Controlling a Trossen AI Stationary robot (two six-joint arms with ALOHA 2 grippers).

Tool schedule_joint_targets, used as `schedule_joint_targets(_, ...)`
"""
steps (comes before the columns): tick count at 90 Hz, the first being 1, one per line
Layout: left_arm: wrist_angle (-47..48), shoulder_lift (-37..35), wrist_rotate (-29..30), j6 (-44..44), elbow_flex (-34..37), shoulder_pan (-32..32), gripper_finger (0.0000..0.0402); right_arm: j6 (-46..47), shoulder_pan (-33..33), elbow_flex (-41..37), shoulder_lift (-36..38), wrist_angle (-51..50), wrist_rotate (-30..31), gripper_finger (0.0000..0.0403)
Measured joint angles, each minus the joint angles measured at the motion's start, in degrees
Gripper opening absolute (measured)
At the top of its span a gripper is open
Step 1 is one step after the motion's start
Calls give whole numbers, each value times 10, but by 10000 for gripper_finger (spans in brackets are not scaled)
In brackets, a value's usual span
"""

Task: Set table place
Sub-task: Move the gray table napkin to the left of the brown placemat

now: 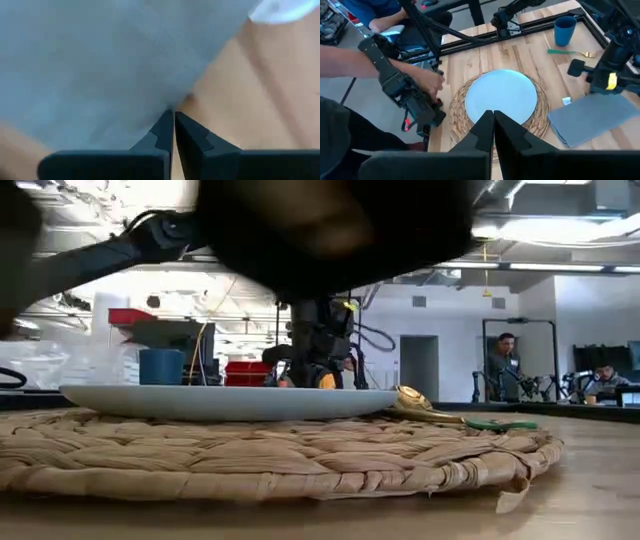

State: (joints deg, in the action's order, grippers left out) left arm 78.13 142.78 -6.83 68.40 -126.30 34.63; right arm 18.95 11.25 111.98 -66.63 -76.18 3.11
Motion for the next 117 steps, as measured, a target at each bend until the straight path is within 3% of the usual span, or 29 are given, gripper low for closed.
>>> schedule_joint_targets(22, -1, -17, 26, -35, 62, 5, 0, 0, 0, 0, 0, 2, 0, 0)
schedule_joint_targets(35, 10, -44, 97, -63, 56, -7, 0, 0, 0, 0, 0, 2, -2, 0)
schedule_joint_targets(48, -18, -78, 97, -25, 18, 0, 0, -8, 0, 0, 0, 2, -2, 0)
schedule_joint_targets(65, -51, -50, 72, -78, 12, 5, 0, -15, 0, 0, 0, 2, -2, 0)
schedule_joint_targets(84, -148, -43, 65, -290, -31, -21, 0, -15, -1, 0, 0, 22, -2, 0)
schedule_joint_targets(94, -200, -48, 48, -509, -88, -21, 0, -10, 6, 0, 0, 27, -2, 0)
schedule_joint_targets(102, -241, -66, 37, -657, -78, -8, 0, 6, 22, 0, 0, 27, -2, 2)
schedule_joint_targets(117, -218, -68, -7, -730, -84, 23, 7, 43, 71, 0, 0, 30, -3, 23)
